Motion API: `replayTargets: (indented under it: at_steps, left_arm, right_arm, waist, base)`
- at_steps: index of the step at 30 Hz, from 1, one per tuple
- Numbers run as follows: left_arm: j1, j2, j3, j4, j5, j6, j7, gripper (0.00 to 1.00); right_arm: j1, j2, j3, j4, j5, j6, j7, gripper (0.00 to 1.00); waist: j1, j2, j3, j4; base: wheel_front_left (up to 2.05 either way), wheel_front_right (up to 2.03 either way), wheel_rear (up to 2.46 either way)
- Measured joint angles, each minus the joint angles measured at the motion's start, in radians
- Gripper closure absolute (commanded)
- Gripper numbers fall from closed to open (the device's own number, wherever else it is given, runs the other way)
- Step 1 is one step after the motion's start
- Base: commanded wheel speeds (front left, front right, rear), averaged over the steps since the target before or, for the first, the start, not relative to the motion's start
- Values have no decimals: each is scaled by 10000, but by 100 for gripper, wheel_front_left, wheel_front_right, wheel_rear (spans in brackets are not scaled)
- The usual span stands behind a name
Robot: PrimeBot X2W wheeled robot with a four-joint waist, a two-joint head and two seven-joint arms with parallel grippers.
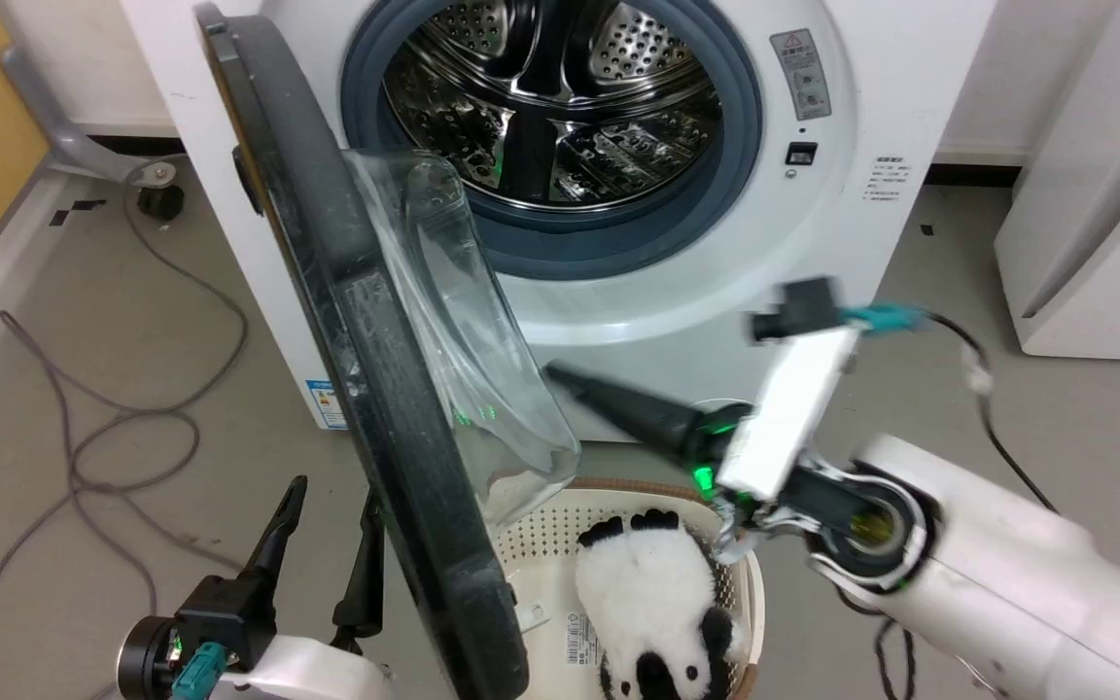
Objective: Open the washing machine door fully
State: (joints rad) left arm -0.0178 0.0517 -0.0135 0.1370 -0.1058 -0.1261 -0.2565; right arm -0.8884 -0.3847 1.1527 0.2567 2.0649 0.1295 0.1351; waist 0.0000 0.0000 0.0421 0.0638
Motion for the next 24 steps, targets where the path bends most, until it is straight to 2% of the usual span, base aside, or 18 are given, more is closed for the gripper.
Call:
replayTargets:
  at_steps: [8,13,18,24]
  left_arm:
    - [233,-12,73,36,0,4,0,0]
    - [384,-21,209,105,2,8,0,0]
    - [431,-23,355,117,79,13,0,0]
    - [558,-25,516,130,94,13,0,0]
  right_arm:
    - [2157,-1081,-1312,-708,-639,0,-3390,0]
    - [3498,-1513,-2316,-359,-1455,0,-3923,0]
    - [4832,-1028,-5104,965,-4324,0,-3935,0]
    - [6520,531,-8523,1367,-8972,0,-3933,0]
  waist:
    - [1,0,-140,-179]
    - [0,0,-301,-278]
    - [0,0,-394,-453]
    - [1,0,-499,-524]
  base:
    - [0,0,0]
    - [0,0,0]
    - [0,0,0]
    - [0,0,0]
